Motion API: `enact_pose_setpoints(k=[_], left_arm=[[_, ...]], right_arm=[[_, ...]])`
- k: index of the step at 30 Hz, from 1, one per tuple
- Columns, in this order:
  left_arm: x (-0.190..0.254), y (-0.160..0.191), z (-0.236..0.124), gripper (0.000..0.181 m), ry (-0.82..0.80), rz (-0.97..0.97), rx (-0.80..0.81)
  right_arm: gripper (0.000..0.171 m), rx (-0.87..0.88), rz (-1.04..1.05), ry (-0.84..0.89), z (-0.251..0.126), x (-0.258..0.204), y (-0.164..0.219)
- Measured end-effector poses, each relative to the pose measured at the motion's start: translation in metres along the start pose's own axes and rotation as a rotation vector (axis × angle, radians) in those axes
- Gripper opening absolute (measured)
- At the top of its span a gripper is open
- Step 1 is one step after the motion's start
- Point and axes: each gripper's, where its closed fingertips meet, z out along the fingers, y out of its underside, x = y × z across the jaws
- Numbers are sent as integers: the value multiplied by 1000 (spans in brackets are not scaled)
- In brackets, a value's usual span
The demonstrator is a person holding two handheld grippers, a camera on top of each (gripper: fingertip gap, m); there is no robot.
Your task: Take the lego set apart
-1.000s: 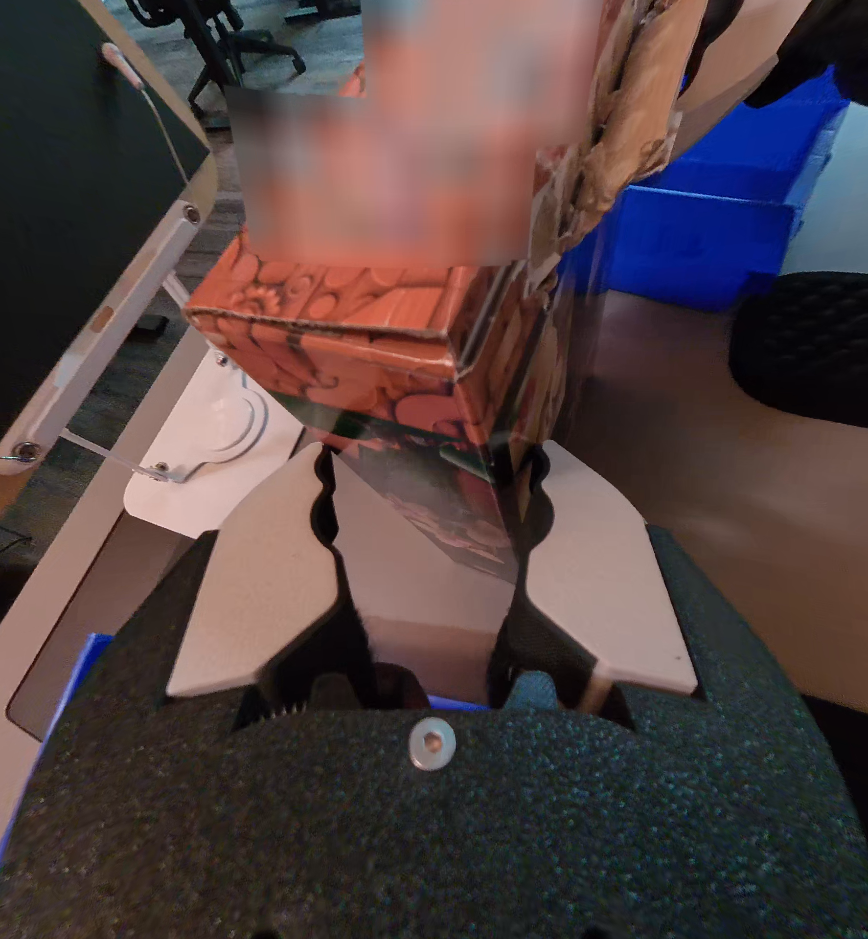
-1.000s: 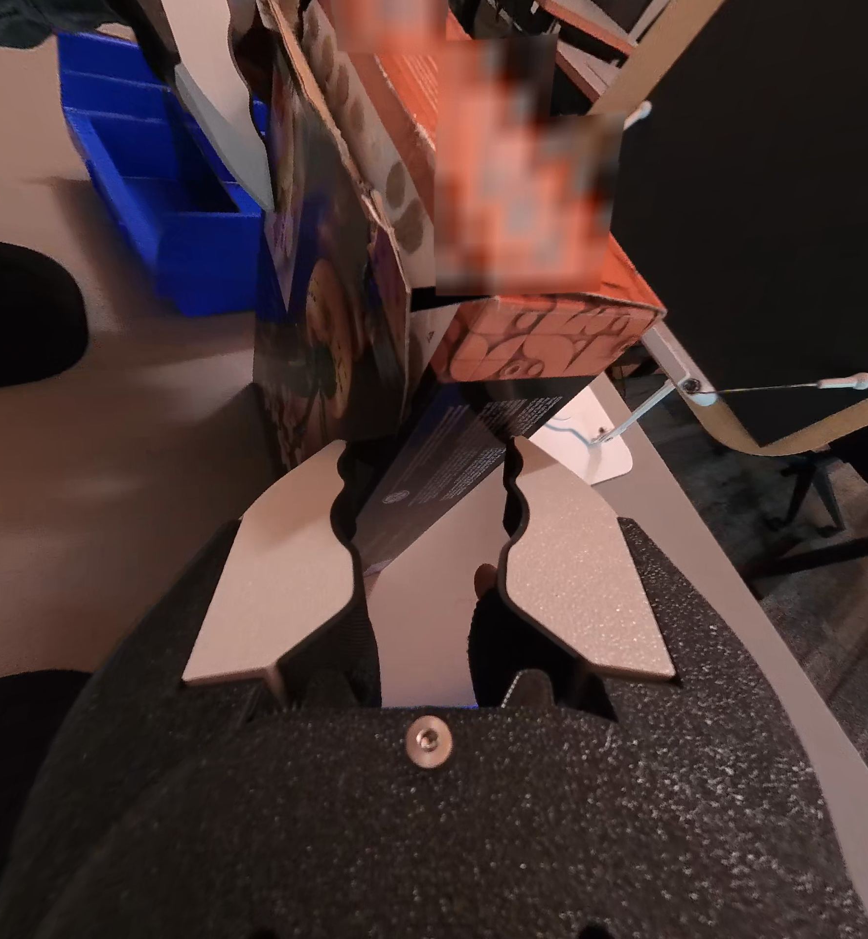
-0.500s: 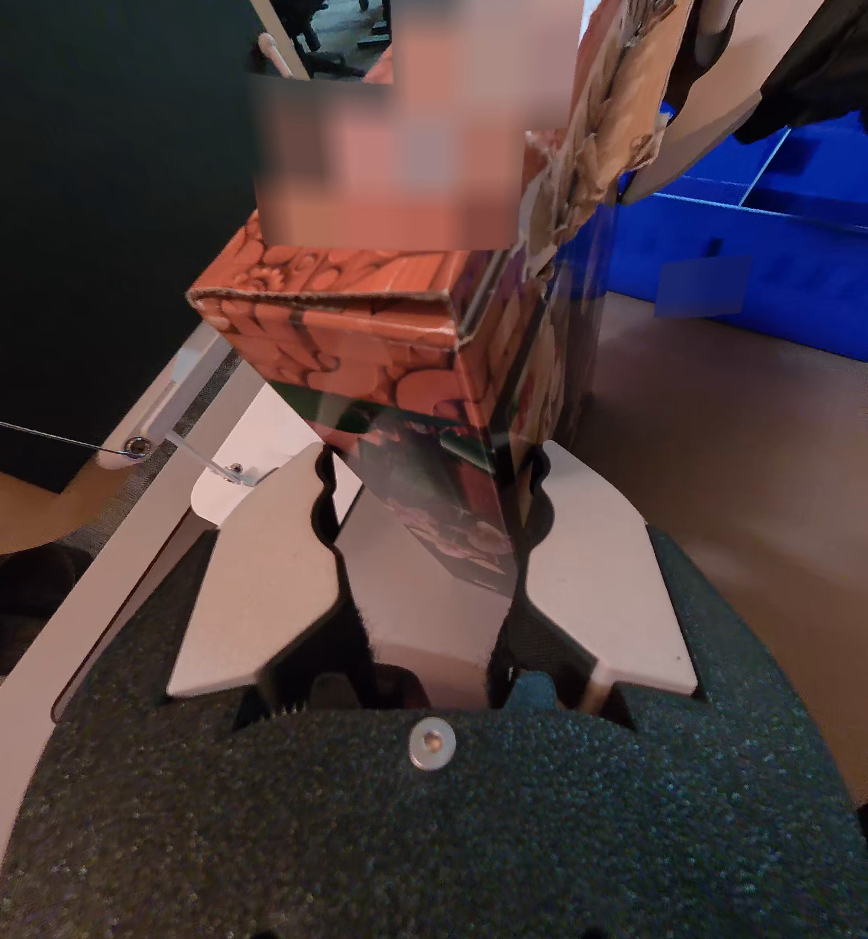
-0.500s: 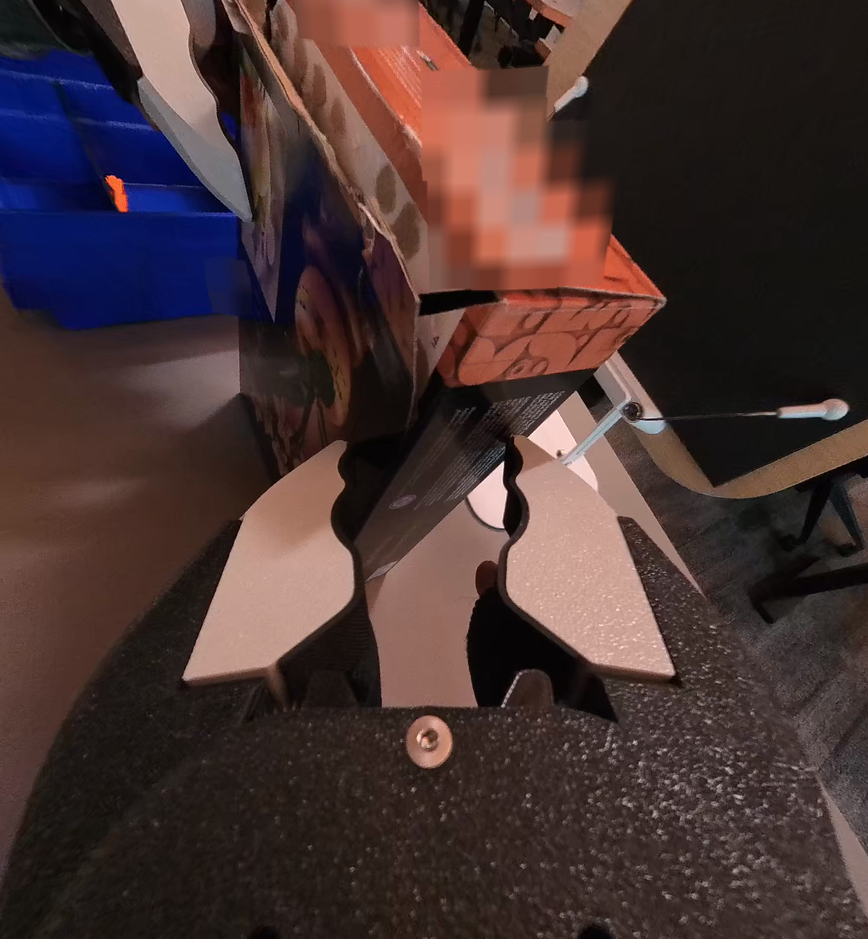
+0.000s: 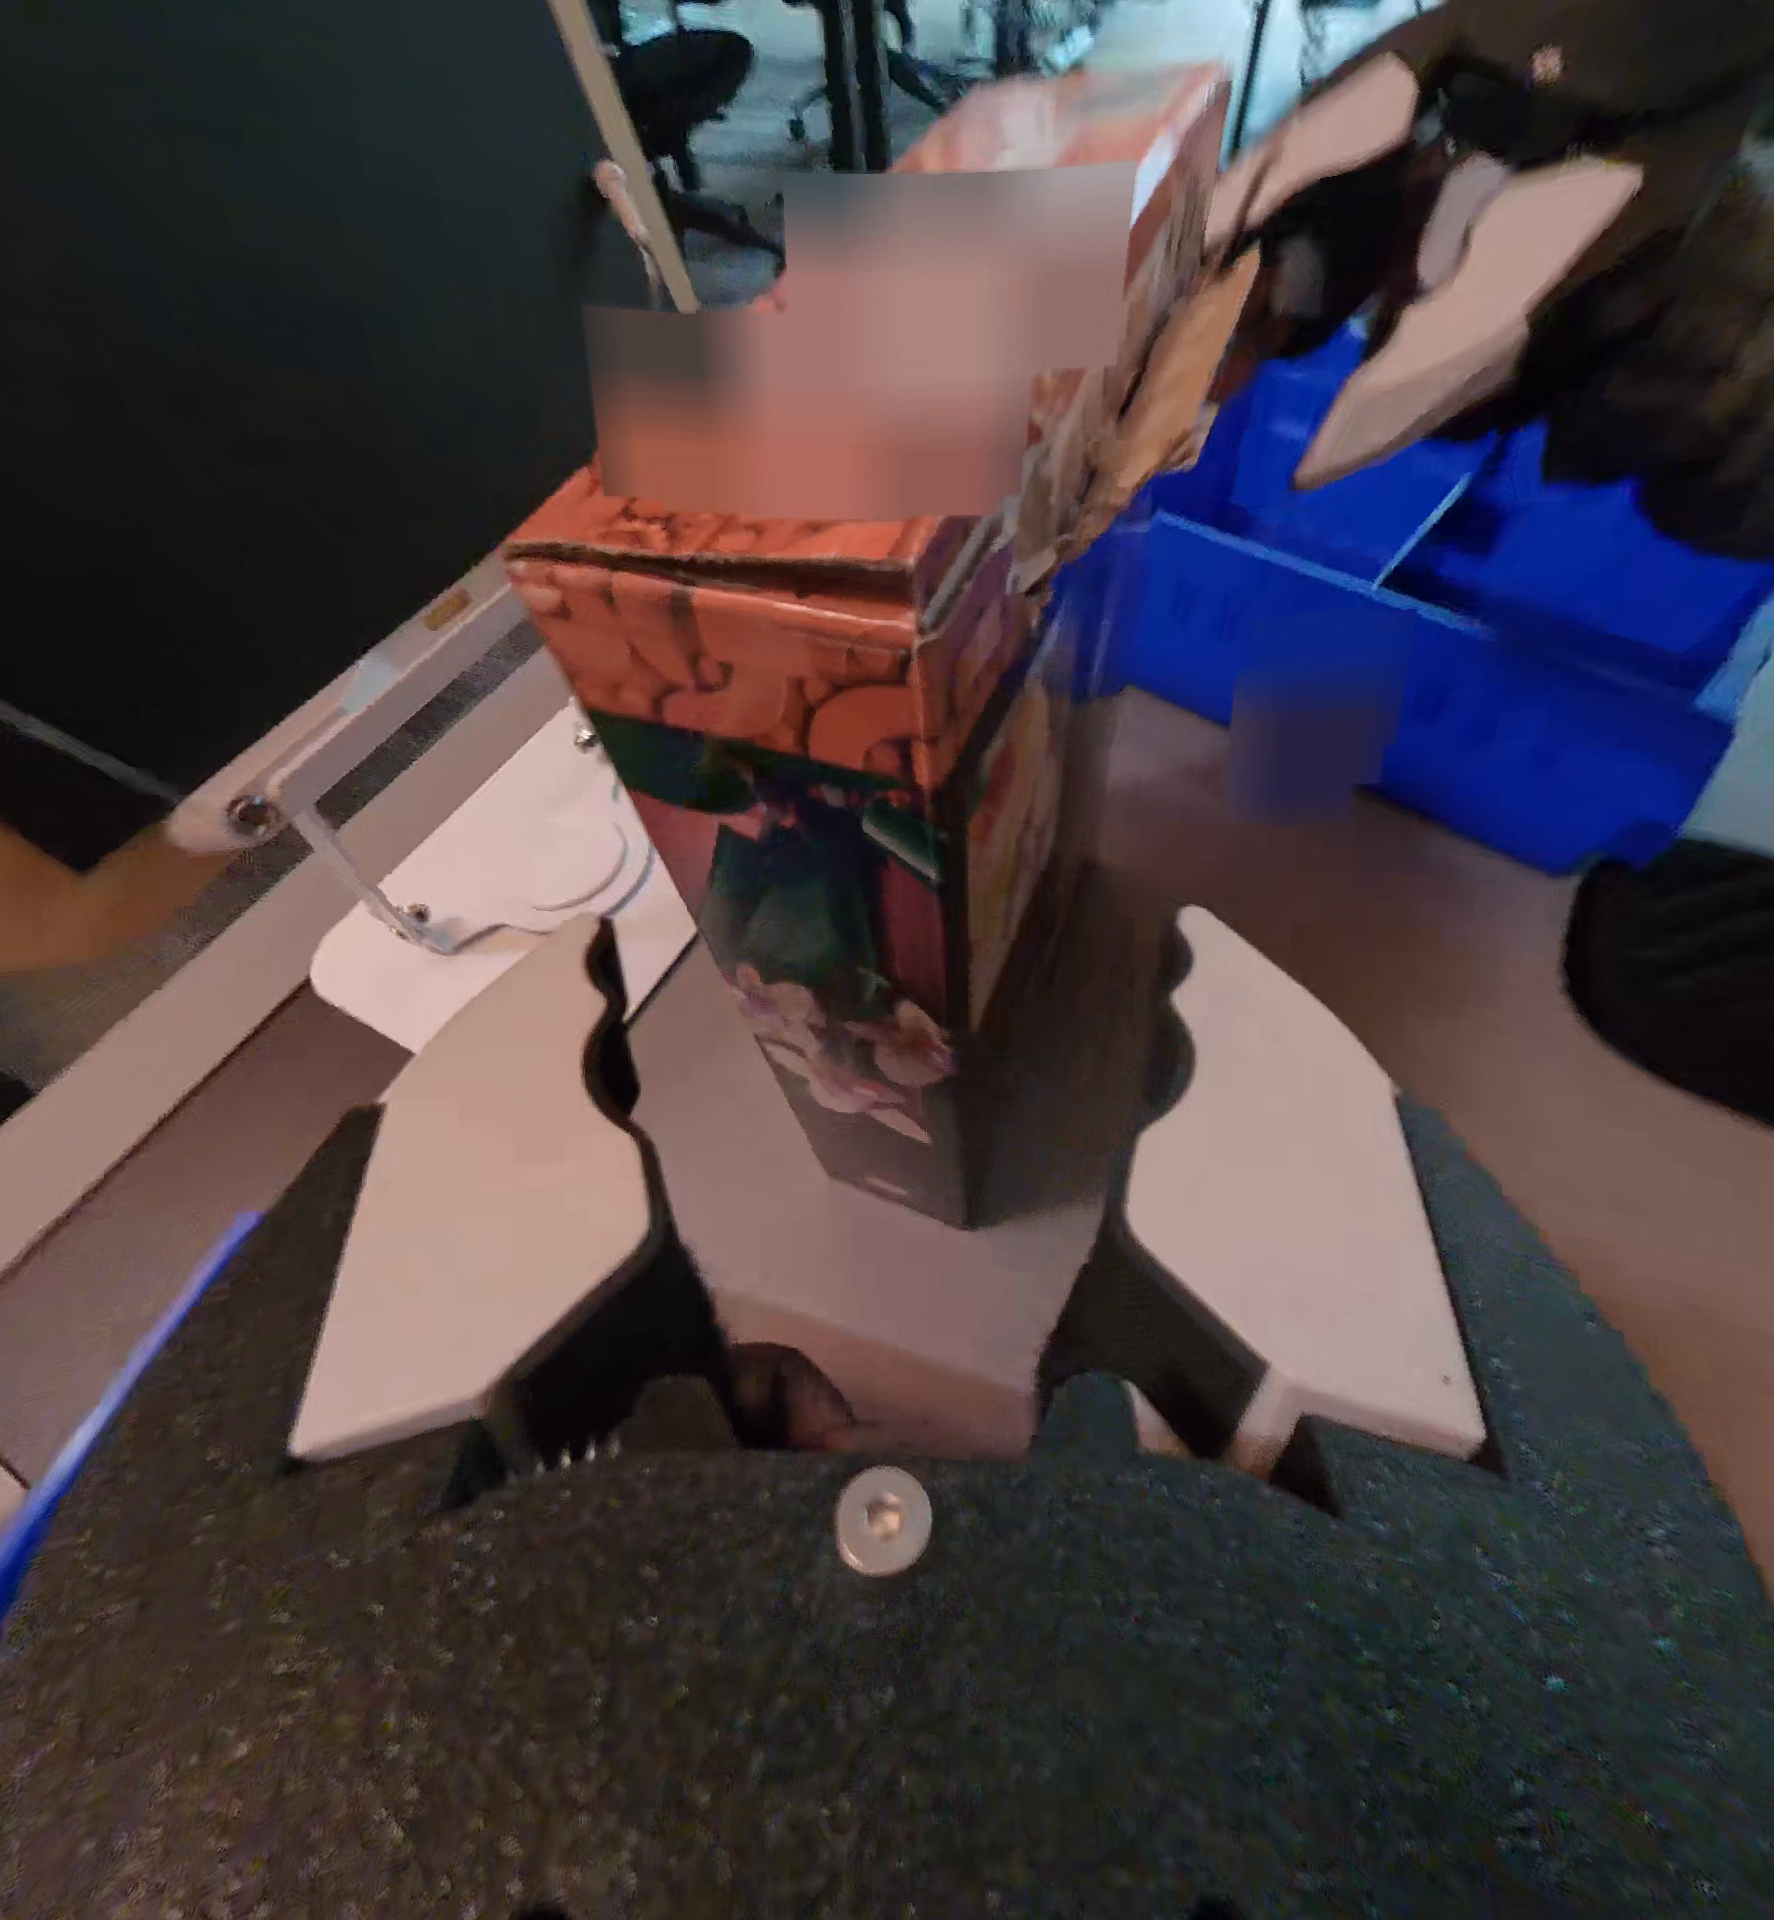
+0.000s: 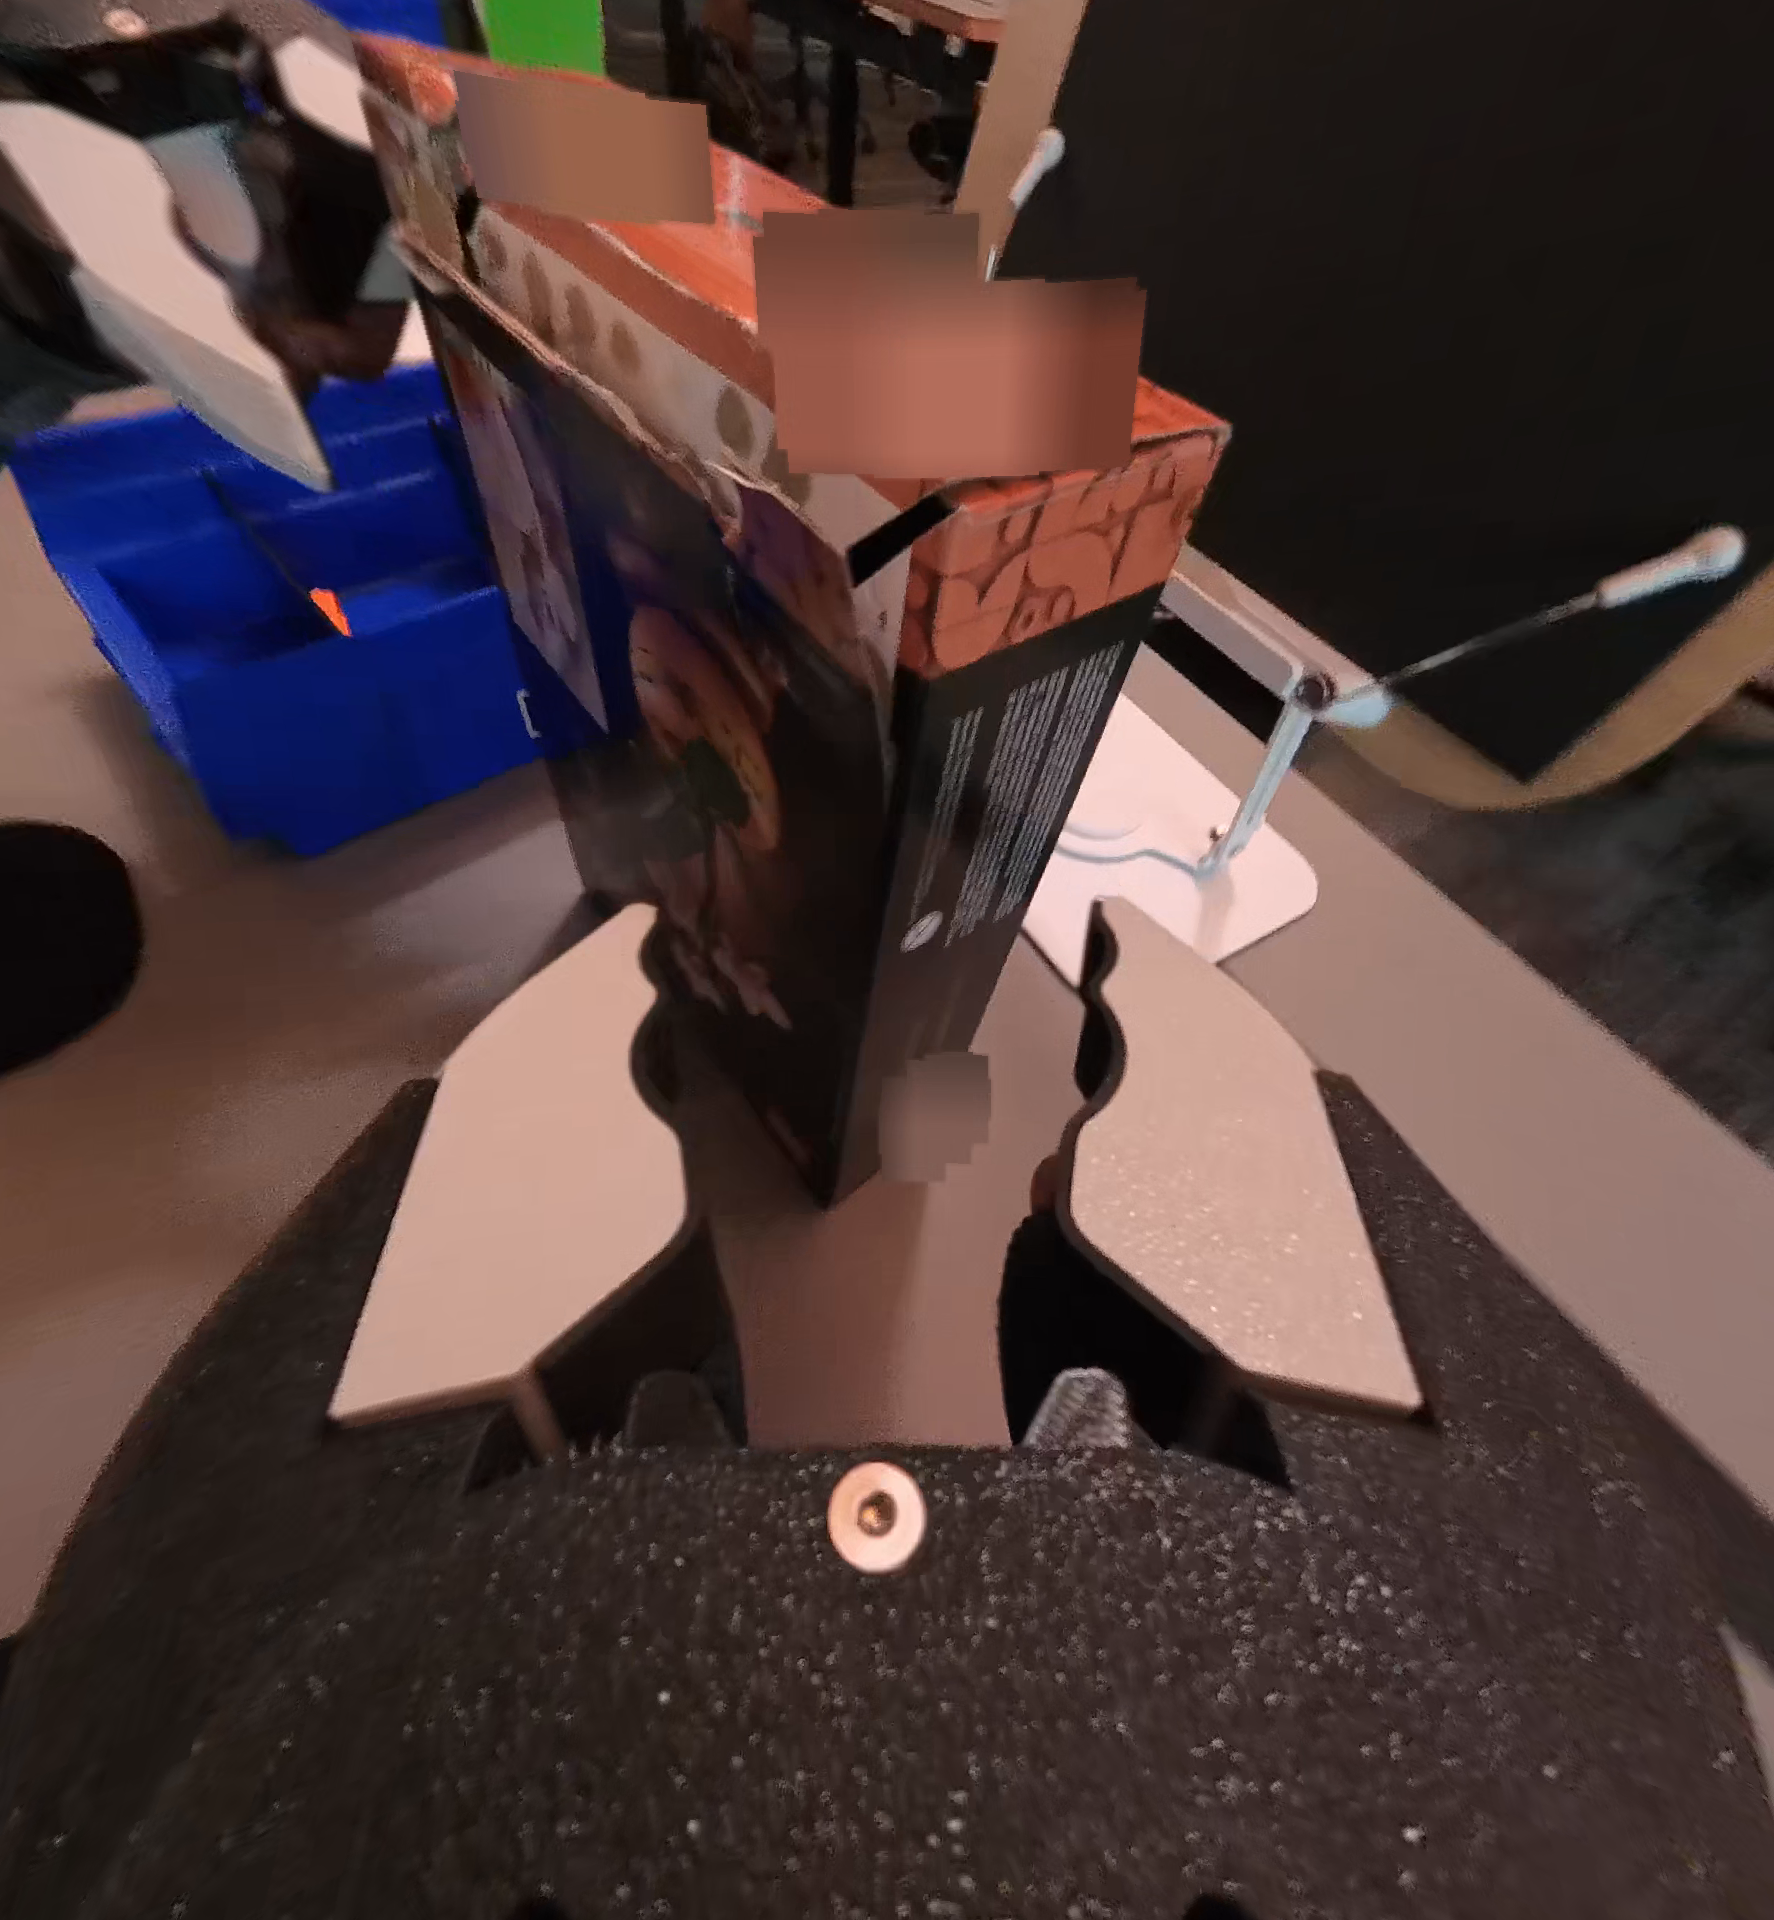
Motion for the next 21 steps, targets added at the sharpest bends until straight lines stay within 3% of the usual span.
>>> enact_pose_setpoints(k=[2,4,10,14,17,19,21], left_arm=[[6,-9,-23,103,-81,-90,89],[11,-11,-47,109,-241,-159,170],[70,20,-81,134,-651,-96,161],[105,28,-101,146,-810,-151,277],[113,47,-120,134,-942,-99,271],[102,71,-132,107,-1025,-29,192],[88,109,-131,100,-1001,-74,32]], right_arm=[[78,9,82,59,-17,-9,-1],[79,73,137,225,-38,-12,-4],[96,233,184,574,-84,-63,2],[108,276,223,729,-97,-99,19],[111,238,182,819,-100,-120,38],[99,135,94,933,-111,-116,61],[102,-25,106,948,-111,-109,94]])
